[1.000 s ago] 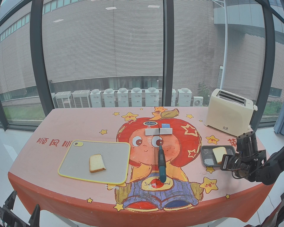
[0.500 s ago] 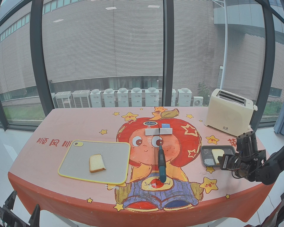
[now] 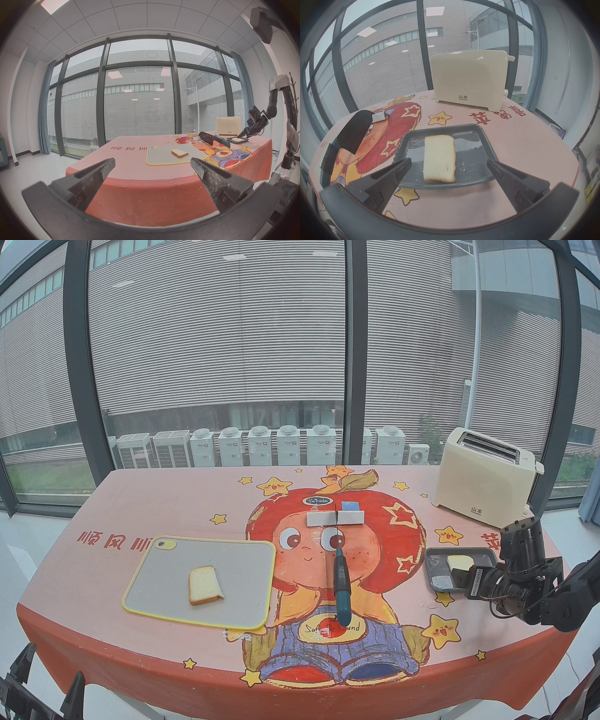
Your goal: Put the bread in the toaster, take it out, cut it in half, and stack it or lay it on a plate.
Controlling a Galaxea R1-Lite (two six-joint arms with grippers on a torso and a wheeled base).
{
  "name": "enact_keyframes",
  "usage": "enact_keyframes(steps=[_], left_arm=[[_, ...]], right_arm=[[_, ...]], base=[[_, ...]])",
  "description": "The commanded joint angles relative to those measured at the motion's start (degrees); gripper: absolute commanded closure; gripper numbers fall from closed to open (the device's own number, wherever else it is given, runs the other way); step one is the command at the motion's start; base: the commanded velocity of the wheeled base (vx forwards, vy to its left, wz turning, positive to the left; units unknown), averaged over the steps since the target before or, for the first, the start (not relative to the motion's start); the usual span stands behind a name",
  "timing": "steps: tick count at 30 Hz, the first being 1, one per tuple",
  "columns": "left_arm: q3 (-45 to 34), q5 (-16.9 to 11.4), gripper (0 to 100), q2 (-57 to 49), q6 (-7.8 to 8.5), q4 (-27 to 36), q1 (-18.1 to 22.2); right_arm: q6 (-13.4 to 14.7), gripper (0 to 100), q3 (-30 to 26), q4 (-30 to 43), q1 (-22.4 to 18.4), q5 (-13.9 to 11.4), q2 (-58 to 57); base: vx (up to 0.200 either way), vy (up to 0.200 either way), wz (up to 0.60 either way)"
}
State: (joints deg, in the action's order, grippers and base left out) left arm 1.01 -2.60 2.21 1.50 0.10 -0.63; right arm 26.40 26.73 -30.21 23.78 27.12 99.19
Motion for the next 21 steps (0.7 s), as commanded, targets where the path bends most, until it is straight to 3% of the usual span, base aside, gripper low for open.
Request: enact_keyframes(steps=[1, 5, 17, 21], left_arm=[[-1.01, 0.05, 0, 0.08, -0.01, -0.01, 0.02], [-1.01, 0.05, 0, 0.08, -0.01, -0.01, 0.02], [-1.01, 0.05, 0, 0.08, -0.09, -0.01, 0.02], [-1.01, -0.04, 0, 0.08, -0.09, 0.08, 0.02]], right_arm=[[-0.13, 0, 0.07, -0.03, 0.03, 0.56, -1.20], [-0.30, 0, -0.02, -0.03, 0.65, 0.91, -2.25], [-1.53, 0, -0.72, 0.15, 9.26, 3.29, -8.58], [-3.38, 0, -0.98, -0.03, 12.08, 3.37, -10.95]], base=[[0.000, 0.000, 0.00], [0.000, 0.000, 0.00], [0.000, 0.000, 0.00], [0.000, 0.000, 0.00]])
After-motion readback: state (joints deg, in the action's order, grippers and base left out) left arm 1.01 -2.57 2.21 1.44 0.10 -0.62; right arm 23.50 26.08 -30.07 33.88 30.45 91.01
